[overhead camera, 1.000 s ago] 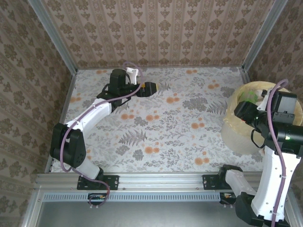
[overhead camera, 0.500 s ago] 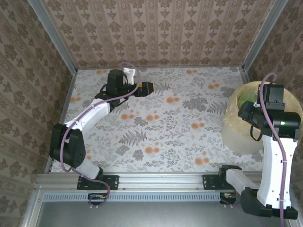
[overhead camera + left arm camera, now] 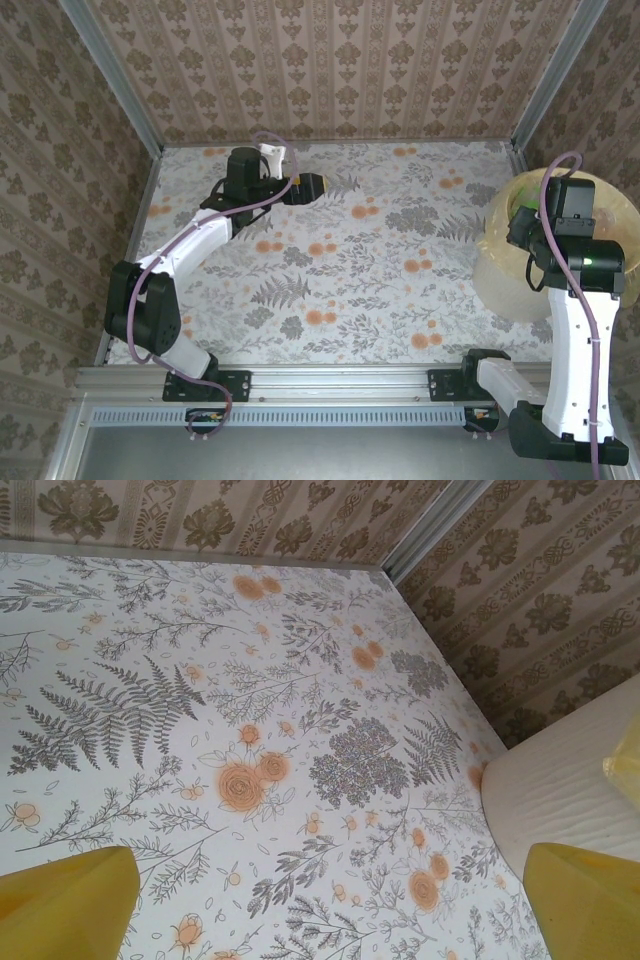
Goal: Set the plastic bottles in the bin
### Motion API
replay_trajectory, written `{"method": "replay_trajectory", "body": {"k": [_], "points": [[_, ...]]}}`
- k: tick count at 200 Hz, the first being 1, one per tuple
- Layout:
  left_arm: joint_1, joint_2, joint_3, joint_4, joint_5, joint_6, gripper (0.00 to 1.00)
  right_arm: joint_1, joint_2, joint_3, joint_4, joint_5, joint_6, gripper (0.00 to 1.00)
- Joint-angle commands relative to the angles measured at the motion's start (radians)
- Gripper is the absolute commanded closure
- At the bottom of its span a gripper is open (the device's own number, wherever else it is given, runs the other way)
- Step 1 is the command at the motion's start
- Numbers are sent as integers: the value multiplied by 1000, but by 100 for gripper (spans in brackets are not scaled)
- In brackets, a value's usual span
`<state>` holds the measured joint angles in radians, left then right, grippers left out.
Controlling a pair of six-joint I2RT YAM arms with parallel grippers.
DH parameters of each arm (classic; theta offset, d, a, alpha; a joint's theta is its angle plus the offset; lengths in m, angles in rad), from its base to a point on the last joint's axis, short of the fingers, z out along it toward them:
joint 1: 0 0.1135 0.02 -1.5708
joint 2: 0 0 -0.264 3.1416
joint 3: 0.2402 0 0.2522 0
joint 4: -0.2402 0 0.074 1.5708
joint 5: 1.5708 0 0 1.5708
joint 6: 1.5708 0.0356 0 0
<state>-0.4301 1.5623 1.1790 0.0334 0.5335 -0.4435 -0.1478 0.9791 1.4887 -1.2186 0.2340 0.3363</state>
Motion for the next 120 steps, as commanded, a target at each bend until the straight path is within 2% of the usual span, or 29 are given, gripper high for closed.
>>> {"method": "replay_trajectory", "body": {"k": [1, 59, 77, 98, 120], "points": [[8, -20, -5, -3, -3, 8, 0, -4, 28, 2, -50, 48, -9, 78], [11, -39, -29, -7, -28, 14, 0, -7, 32, -155, 83, 49, -2, 81], [13, -38, -23, -13, -24, 16, 0, -12, 24, -139, 99, 55, -10, 81], [17, -47, -26, -17, -33, 18, 0, -10, 35, -36, 93, 3, -14, 72], [31, -87, -40, -31, -97, 25, 0, 14, 56, 107, 90, -92, 7, 63]]}}
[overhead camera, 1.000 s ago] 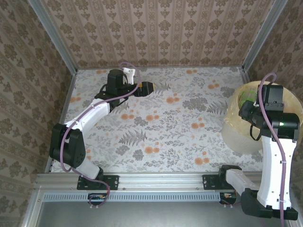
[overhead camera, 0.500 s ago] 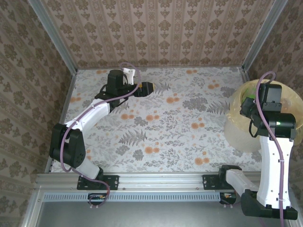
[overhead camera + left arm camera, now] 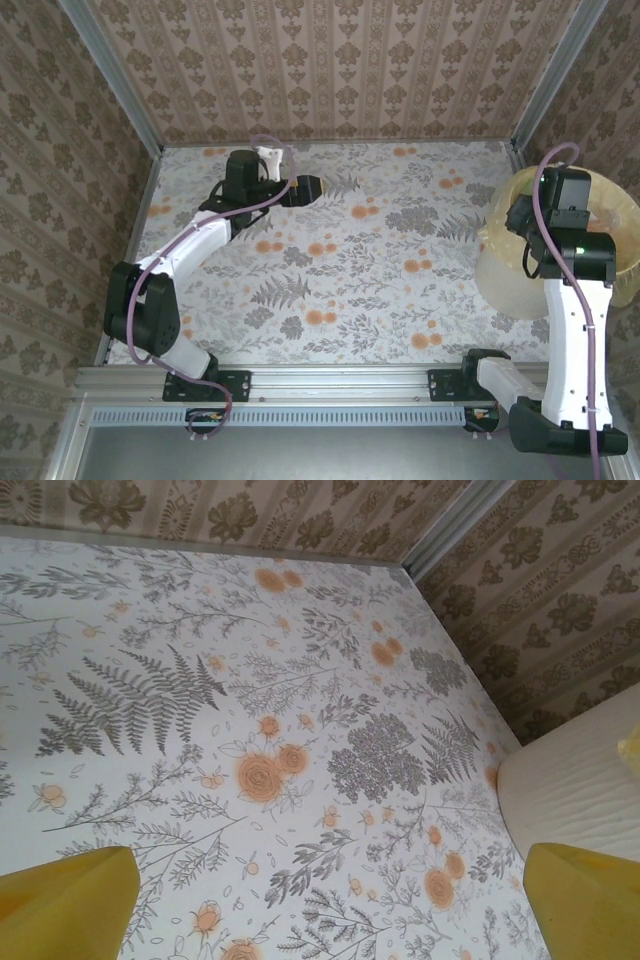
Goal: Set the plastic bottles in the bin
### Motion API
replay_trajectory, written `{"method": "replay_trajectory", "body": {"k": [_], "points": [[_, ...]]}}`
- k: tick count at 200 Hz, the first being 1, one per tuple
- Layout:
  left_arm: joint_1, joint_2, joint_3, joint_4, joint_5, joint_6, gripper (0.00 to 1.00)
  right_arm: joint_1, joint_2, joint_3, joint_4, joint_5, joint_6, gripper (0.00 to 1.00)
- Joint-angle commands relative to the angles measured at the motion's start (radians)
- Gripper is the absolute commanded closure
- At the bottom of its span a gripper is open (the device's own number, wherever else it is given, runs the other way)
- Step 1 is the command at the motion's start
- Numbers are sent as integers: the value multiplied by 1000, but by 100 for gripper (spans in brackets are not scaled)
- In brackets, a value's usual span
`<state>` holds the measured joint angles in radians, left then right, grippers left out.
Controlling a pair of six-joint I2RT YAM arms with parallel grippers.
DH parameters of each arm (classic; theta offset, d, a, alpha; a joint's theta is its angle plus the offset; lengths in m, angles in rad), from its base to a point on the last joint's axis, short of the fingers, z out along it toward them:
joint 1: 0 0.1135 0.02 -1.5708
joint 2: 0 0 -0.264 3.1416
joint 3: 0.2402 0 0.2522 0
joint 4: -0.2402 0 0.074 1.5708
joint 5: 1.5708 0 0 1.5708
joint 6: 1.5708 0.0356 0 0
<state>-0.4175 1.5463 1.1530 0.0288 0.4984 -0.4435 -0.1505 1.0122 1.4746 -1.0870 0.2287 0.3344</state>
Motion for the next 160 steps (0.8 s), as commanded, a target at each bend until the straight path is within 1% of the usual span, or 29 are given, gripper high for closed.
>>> {"method": "replay_trajectory", "body": {"k": [1, 19, 33, 47, 69, 85, 105, 128, 133, 136, 138, 148, 160], "points": [[18, -74, -13, -28, -65, 25, 0, 20, 23, 127, -40, -92, 10, 63], [40, -119, -25, -51, -116, 36, 0, 77, 18, 160, 50, -199, 14, 56], [57, -162, -43, -64, -171, 40, 0, 130, 9, 120, 172, -293, 14, 53], [75, -208, -66, -77, -239, 38, 0, 185, 15, 74, 279, -348, -6, 49], [101, -275, -97, -141, -390, 32, 0, 290, 33, -27, 445, -380, -79, 42], [125, -324, -126, -190, -513, 38, 0, 349, 54, -119, 561, -423, -151, 36], [155, -386, -182, -233, -700, 45, 0, 391, 90, -243, 706, -445, -230, 29], [203, -465, -276, -227, -878, 55, 0, 396, 118, -439, 929, -476, -265, 19], [214, -480, -298, -220, -917, 58, 0, 396, 124, -479, 978, -472, -269, 11], [220, -488, -311, -215, -939, 63, 0, 395, 128, -505, 1002, -467, -273, 3], [223, -493, -320, -211, -953, 66, 0, 395, 131, -519, 1019, -465, -277, 1], [248, -511, -371, -171, -1017, 92, 0, 396, 145, -589, 1085, -432, -310, 0], [273, -518, -434, -123, -1073, 129, 0, 391, 170, -656, 1147, -359, -327, 0]]}}
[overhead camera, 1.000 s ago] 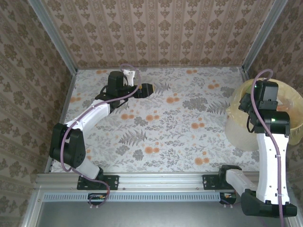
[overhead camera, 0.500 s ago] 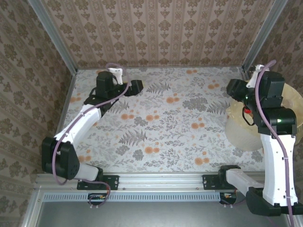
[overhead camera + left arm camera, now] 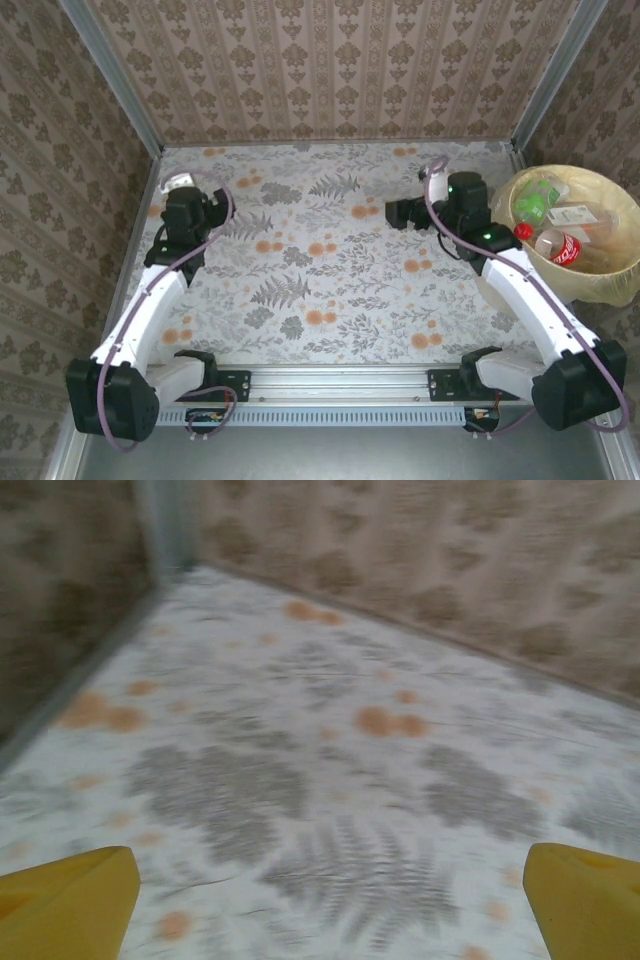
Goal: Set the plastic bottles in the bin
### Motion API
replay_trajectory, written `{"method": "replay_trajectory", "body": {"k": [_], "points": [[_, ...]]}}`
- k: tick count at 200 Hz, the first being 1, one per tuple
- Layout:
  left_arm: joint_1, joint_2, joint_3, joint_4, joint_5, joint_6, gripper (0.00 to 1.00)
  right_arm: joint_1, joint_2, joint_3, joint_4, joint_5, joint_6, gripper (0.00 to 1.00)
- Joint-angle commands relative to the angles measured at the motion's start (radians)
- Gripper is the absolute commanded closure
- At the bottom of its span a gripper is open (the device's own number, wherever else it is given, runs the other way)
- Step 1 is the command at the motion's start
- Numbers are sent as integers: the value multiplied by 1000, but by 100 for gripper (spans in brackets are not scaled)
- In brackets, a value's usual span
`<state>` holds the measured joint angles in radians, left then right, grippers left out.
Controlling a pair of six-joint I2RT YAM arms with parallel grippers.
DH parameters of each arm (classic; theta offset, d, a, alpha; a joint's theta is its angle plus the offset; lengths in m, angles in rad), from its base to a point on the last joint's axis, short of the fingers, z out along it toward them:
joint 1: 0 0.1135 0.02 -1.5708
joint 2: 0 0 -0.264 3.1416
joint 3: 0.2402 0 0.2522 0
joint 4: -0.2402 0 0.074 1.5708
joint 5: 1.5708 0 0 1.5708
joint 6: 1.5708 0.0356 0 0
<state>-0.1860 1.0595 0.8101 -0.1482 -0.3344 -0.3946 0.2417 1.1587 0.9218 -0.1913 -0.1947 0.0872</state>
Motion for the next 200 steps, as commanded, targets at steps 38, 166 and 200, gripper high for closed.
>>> {"method": "replay_trajectory", "body": {"k": [38, 166, 200], "points": [[157, 5, -238, 238, -153, 171, 0, -100, 112, -252, 404, 121, -18, 0], [190, 414, -420, 985, 300, 410, 0, -204, 274, -392, 706, 112, -92, 0], [152, 467, -494, 1162, 191, 420, 0, -218, 267, -508, 954, 151, -101, 0]]}}
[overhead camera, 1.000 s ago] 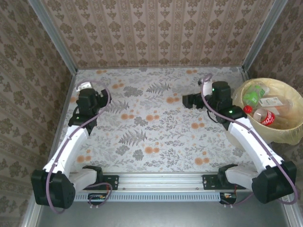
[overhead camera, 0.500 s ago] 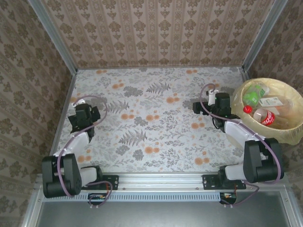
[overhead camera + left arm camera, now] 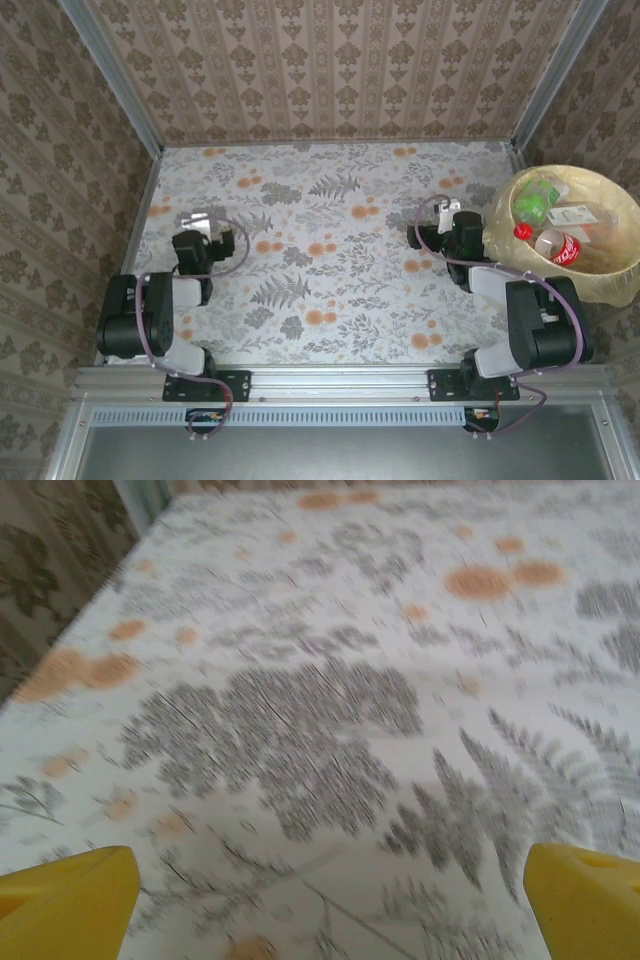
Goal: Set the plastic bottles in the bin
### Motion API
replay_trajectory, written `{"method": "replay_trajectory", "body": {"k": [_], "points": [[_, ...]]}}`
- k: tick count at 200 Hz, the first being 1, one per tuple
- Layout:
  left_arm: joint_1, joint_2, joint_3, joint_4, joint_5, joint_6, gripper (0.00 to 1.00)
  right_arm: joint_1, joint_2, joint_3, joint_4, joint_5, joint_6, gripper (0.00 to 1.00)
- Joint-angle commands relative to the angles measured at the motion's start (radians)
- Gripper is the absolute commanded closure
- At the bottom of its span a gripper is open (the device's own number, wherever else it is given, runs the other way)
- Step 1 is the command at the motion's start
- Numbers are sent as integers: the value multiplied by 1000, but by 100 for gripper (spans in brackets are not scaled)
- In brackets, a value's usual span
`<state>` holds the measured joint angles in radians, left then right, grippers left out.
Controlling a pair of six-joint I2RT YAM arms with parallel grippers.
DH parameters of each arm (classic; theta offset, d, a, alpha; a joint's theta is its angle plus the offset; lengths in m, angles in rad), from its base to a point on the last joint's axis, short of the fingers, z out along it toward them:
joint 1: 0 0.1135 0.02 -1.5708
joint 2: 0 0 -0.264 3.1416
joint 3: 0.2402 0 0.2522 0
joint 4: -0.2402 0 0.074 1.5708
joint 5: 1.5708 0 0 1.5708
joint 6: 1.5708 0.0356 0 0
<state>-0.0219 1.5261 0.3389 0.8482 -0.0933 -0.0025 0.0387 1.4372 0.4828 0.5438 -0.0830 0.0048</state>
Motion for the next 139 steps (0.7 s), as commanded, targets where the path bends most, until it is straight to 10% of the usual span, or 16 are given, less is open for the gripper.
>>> {"method": "replay_trajectory", "body": {"k": [1, 42, 139], "points": [[-12, 5, -22, 172, -52, 28, 0, -15, -10, -72, 226, 41, -19, 0], [-35, 12, 48, 48, -148, 18, 0, -16, 113, -159, 508, 74, -5, 0], [-36, 12, 49, 44, -144, 19, 0, -39, 98, -79, 328, 107, 34, 0]]}}
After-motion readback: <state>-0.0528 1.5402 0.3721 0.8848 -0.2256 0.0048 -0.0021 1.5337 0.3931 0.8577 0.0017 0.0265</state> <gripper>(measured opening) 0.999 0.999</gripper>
